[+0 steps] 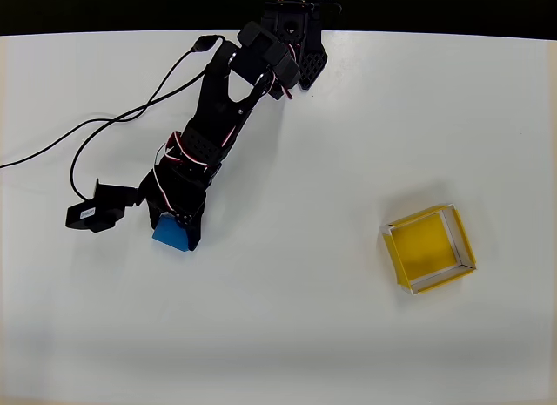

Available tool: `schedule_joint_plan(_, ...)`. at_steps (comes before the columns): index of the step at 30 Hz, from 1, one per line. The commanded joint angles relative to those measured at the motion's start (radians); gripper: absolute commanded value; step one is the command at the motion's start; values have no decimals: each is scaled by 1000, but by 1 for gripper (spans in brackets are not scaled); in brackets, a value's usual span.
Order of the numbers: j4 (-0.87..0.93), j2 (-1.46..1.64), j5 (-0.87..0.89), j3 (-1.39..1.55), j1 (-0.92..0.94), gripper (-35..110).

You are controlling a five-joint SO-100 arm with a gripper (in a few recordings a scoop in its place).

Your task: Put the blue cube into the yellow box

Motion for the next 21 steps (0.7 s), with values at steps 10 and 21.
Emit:
schedule_joint_plan(10,-43,468,14,75,-249,25)
schedule_joint_plan(21,-126,609,-3,58,-595,24)
